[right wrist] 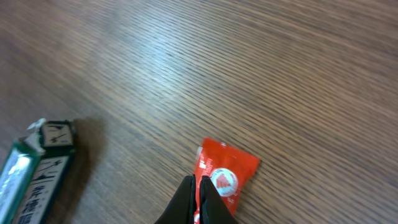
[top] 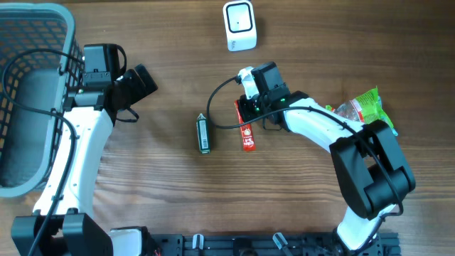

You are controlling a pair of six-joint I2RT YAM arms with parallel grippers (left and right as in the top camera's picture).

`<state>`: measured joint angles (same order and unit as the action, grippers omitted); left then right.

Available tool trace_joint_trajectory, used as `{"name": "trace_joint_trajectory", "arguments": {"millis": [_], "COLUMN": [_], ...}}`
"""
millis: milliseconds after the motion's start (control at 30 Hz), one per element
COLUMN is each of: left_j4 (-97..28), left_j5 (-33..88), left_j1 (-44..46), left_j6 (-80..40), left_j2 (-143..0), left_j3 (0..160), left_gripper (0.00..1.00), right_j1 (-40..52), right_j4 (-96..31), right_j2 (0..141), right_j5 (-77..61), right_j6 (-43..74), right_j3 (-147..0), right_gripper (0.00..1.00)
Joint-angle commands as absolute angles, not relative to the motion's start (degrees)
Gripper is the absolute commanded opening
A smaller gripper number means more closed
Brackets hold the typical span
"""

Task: Scan the item barcode
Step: 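Reach the right gripper down to the red Nescafe stick and grasp, then lift the Nescafe stick and swing it right and up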

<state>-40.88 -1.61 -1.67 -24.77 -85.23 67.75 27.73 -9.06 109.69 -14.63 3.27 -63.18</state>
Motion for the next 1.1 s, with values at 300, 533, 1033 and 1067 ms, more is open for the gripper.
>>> {"name": "trace_joint_trajectory", "arguments": {"millis": [300, 533, 1033, 1067], "left_j4": [-40.8, -40.8, -40.8, -40.8], "left_j5": [-2.0, -2.0, -2.0, -2.0], "left_j1": [-1.9, -1.9, -1.9, -1.9], "left_j6": [-24.9, -24.9, -24.9, -24.9], "left_j2": [-84.9, -84.9, -84.9, -84.9], "left_j3": [68.5, 68.5, 68.5, 68.5], "left_gripper": [1.00, 1.00, 1.00, 1.00], "right_j1": [28.4, 28.4, 27.7, 27.7], "right_j4": [-14.6, -43.8, -33.5, -33.9], "right_j2": [112.4, 101.8, 101.2, 101.2], "right_j5": [-1.0, -1.6, 3.8, 3.8], "right_j6": [-0.8, 12.1, -35.8, -35.8], "right_j3": [-64.1, -64.1, -58.9, -58.8], "right_gripper": [0.04, 0.12, 0.38, 0.33]}}
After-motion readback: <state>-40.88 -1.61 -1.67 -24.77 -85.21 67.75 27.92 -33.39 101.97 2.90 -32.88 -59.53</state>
